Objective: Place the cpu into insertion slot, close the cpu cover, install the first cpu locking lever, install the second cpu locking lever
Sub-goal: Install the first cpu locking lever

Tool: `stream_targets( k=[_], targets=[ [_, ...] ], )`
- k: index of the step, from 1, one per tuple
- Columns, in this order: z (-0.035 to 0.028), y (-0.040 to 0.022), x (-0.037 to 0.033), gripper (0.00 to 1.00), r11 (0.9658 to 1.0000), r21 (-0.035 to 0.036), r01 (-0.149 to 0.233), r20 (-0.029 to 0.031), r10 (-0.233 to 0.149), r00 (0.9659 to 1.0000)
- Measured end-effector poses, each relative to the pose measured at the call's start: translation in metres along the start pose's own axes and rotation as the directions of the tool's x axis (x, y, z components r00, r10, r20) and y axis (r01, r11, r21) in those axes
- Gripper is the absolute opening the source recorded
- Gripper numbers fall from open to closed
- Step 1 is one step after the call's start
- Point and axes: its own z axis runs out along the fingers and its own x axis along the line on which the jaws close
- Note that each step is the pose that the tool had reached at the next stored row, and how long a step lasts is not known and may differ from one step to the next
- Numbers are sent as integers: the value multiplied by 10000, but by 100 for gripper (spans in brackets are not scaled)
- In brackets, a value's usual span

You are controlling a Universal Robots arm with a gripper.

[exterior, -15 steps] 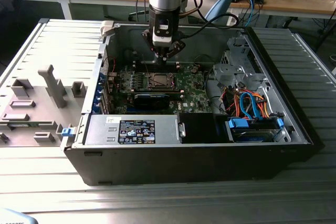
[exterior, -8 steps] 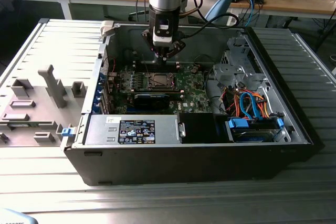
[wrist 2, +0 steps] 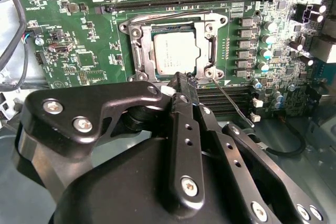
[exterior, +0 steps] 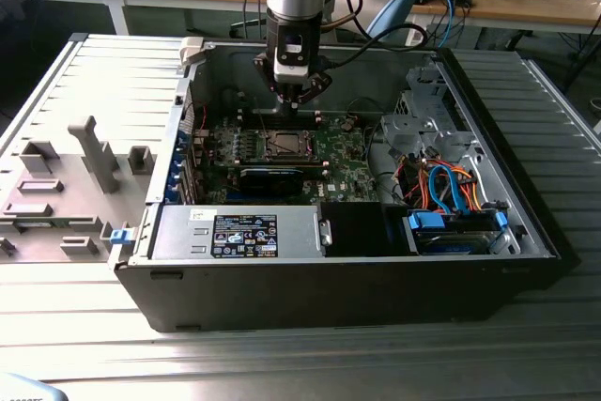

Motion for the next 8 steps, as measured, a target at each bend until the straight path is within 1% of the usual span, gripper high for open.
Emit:
stream_targets(
  k=[8],
  targets=[
    [0, 0, 0, 11, 10000, -1, 73, 0, -73, 10000]
  ],
)
